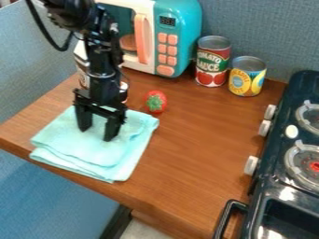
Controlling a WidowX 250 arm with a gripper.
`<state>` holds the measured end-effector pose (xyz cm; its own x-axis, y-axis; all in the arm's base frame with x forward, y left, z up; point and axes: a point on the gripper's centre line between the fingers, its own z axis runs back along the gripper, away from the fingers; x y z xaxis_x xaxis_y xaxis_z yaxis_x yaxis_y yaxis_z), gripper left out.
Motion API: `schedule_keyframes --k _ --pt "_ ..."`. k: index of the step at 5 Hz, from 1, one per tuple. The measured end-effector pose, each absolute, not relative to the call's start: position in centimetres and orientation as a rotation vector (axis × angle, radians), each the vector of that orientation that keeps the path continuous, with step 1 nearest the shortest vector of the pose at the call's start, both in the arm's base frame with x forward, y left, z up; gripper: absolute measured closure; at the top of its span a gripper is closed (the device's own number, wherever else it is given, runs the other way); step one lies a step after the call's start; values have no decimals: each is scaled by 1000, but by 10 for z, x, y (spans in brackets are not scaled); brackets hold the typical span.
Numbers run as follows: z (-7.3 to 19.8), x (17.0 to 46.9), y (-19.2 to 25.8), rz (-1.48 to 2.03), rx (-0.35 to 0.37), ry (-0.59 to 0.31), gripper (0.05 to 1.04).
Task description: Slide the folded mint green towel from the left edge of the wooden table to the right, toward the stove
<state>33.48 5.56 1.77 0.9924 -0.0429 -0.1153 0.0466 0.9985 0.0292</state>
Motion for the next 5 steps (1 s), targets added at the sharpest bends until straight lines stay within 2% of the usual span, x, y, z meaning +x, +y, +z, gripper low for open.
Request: schedule_keyframes --k 2,4,5 --pt "18 349 10 -128 -32 78 79" --pt "18 328 -23 -222 -50 132 79" --pt "19 328 -27 -218 -74 133 81"
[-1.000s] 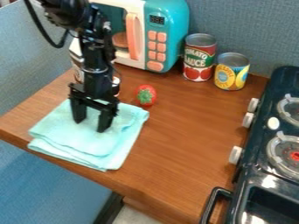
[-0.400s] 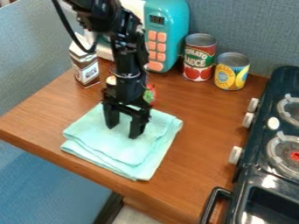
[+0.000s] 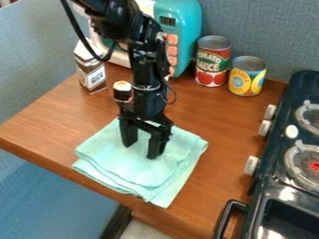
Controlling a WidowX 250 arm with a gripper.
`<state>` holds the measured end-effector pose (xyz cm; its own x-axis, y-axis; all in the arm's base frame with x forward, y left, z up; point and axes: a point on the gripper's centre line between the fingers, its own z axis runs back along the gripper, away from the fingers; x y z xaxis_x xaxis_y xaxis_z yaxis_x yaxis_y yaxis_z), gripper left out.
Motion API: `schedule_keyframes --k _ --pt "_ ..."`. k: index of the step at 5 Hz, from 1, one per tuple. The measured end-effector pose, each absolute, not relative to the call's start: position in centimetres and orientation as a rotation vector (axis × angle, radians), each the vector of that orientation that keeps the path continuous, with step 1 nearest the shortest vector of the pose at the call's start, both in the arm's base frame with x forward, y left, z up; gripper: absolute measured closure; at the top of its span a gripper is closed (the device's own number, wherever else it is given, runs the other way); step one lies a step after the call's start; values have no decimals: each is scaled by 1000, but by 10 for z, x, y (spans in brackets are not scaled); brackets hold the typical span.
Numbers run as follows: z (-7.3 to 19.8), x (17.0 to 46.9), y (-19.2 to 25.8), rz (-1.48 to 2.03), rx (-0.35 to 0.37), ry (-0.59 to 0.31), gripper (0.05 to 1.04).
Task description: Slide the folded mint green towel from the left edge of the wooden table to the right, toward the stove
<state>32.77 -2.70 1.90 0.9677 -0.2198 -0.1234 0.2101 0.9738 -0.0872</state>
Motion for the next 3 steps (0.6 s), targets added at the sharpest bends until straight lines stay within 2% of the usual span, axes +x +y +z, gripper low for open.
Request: schedule_keyframes --k 1,3 --pt "21 330 -39 -301 -197 86 81" --pt "21 331 -33 -223 -286 60 81"
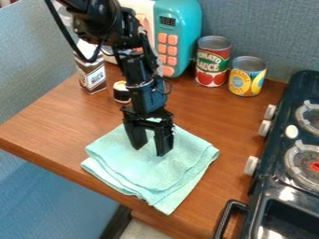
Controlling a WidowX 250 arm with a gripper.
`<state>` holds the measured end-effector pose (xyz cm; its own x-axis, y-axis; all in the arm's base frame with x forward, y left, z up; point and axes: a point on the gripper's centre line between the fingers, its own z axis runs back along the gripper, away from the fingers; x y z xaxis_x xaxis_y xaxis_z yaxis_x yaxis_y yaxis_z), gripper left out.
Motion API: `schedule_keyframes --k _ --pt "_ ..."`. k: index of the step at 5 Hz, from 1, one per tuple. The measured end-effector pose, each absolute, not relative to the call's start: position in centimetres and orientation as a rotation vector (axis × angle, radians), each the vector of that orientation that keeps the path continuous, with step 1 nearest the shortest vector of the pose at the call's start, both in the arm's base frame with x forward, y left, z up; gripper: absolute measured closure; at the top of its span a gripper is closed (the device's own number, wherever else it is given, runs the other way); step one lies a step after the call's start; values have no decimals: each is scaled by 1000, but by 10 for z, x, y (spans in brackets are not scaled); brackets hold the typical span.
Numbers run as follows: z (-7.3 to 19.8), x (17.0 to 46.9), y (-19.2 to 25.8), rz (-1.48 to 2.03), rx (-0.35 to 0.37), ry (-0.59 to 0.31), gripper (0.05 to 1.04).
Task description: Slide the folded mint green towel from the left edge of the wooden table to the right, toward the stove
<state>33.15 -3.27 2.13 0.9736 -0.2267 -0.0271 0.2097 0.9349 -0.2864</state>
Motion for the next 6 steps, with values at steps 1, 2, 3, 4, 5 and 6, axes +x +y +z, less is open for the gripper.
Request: schedule_keyframes --k 1,2,3,4,5,6 --pt "21 332 -33 -186 -286 65 82" --pt "20 333 -31 -109 -225 50 82" --pt "20 334 -29 -47 -192 7 82" --pt "35 332 6 20 -30 96 82" --pt "56 333 42 60 -68 129 83" --pt "68 332 58 57 -83 155 82"
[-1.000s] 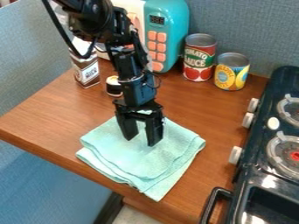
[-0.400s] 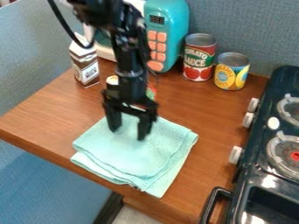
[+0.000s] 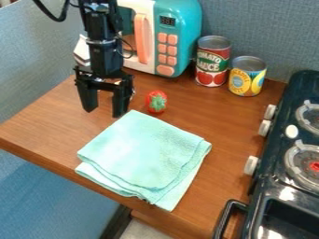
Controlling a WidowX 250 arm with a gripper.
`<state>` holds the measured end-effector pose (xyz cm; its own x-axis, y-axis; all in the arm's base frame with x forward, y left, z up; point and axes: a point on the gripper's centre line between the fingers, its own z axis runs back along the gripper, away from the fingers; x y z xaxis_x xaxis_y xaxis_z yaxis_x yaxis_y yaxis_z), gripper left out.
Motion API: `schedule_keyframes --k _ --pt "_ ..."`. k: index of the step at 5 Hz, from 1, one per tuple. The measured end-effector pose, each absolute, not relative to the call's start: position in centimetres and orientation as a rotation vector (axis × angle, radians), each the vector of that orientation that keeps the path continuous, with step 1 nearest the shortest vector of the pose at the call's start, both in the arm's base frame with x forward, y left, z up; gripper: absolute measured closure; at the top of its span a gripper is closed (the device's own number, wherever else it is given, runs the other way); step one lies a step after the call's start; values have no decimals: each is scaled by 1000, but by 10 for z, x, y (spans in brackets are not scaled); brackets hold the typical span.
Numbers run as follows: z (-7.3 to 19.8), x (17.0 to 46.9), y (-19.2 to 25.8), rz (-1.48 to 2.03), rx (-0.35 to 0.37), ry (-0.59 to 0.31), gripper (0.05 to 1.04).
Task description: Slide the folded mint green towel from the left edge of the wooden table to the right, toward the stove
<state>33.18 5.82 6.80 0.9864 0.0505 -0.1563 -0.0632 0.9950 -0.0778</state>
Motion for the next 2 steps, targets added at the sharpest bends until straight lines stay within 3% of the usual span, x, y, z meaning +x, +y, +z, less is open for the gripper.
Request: schedule_keyframes --k 2 --pt "69 328 77 49 -16 170 82"
